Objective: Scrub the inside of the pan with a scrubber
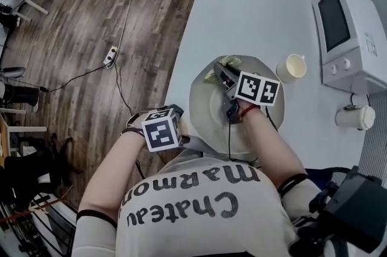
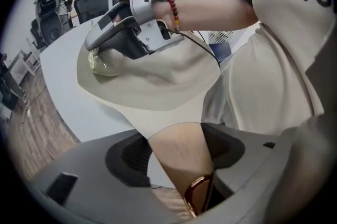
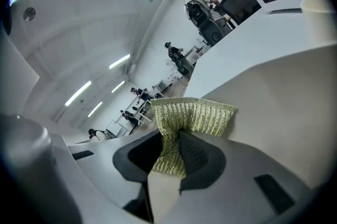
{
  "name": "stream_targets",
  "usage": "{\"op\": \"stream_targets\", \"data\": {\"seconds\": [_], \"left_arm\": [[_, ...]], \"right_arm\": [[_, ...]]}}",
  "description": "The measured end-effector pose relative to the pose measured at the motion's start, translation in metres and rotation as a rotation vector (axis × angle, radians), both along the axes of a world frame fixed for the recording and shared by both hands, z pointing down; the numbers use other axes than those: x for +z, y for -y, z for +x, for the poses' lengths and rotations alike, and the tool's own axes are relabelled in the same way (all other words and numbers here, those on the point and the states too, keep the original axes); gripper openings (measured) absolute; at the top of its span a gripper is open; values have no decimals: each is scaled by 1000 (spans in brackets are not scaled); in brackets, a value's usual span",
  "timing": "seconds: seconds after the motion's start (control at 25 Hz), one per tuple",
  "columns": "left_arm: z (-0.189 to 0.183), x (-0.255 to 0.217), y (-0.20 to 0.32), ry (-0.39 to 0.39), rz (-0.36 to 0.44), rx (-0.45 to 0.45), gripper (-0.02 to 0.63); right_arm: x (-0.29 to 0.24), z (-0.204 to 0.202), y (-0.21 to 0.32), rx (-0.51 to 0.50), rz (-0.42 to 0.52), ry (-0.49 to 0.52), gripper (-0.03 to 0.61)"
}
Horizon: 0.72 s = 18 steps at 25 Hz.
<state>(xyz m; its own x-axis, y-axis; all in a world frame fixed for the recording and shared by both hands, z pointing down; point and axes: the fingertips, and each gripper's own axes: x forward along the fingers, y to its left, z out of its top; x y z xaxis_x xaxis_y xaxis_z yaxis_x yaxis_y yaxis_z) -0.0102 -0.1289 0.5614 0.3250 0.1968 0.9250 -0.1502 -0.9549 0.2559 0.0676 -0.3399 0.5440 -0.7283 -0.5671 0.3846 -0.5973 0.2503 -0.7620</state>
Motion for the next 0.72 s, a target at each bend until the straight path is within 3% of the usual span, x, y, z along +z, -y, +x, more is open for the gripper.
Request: {"op": "stream_targets", "data": {"seconds": [0.12, 0.44, 0.72], "left_arm": [[-1, 1, 1, 14, 7, 10, 311], [1, 1, 2, -33, -7, -13, 311], [4, 1, 3, -42, -1, -34, 307]], "right_arm": [[1, 18, 6, 55, -17, 10, 98], [4, 90, 11, 363, -94, 189, 97], [9, 121, 0, 547, -168, 221, 97]]}}
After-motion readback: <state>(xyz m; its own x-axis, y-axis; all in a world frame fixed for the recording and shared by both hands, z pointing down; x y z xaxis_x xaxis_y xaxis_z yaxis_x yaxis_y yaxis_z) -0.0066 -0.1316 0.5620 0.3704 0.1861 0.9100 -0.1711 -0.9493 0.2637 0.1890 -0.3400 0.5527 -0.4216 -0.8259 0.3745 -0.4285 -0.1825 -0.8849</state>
